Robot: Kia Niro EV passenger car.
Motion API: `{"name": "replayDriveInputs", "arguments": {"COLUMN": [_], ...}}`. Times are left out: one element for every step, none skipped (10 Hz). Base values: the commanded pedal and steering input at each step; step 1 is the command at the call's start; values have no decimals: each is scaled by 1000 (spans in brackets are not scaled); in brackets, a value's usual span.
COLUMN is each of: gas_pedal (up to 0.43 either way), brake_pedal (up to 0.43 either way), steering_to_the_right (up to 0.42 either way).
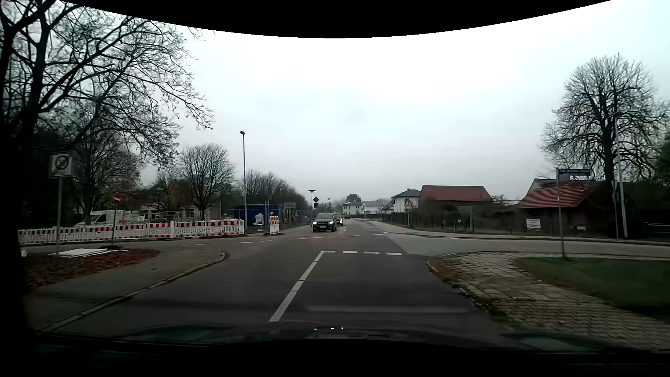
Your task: Follow the waypoints while adhering to traffic rules and regulations
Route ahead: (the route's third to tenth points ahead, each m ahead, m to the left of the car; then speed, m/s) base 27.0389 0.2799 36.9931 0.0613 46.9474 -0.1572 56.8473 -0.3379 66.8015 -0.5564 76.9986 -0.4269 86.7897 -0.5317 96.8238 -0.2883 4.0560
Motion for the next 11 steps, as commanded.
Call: {"name": "replayDriveInputs", "arguments": {"gas_pedal": [0,0,0,0,0,0,0,0,0,0,0], "brake_pedal": [146,146,146,140,146,146,146,146,146,152,152], "steering_to_the_right": [10,10,10,8,8,8,11,14,15,15,15]}}
